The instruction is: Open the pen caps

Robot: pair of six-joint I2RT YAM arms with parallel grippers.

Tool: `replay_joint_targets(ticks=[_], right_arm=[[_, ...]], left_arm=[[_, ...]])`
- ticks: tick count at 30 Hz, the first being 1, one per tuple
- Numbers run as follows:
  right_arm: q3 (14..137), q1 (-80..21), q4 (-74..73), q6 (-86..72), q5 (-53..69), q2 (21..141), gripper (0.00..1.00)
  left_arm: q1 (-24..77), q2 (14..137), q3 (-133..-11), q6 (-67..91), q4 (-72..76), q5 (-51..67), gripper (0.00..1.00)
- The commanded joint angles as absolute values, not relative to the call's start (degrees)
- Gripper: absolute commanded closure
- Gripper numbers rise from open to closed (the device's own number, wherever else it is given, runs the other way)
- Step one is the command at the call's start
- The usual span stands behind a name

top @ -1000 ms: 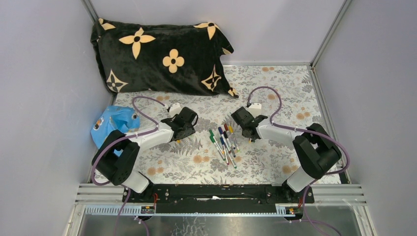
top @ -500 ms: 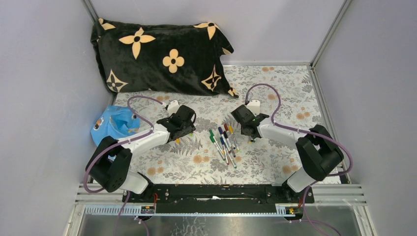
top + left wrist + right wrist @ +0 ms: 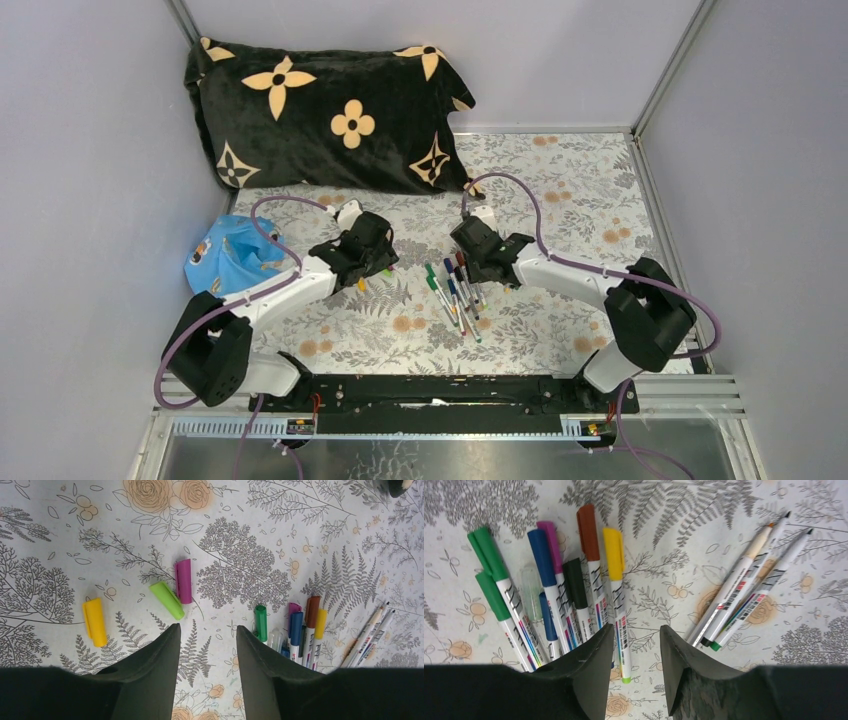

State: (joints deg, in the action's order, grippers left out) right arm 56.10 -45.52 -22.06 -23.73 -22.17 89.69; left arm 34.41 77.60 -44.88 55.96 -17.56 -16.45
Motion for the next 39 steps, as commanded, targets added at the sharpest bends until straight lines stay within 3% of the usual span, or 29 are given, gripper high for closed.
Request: replay_joint_targets(ticks=[1,23,26,31,34,39], right_arm=[[56.5,-46.3,-22.8,-21.7,-18.5,90.8,0.55],[52.3,-46.8,-18.9,-22.9,-15.9,95.2,0.61],[51.6,-46.8,-18.6,-23.2,-15.7,95.8,0.66],[50.6,-46.8,-18.3,-23.8,-15.3,95.7,0.90],[50.7,-46.8,-18.9,-23.8,-15.6,93.7,0.99],[51.7,-47.1,-20.2,-22.8,-14.4,87.7,1.00]], left_arm=[[34.6,76.1,-44.3,56.1,-16.2,-15.4,0.49],[34.7,74.3,-42.2,57.0,-14.0,-14.5,0.49],[34.7,74.1,-41.9,57.3,-13.6,-14.3,0.49],[34.7,73.8,-41.9,57.3,-13.5,-14.0,0.49],[34.7,73.5,-42.0,57.0,-13.0,-13.1,0.48],[34.7,74.0,-41.3,55.8,-7.0,-7.1,0.41]])
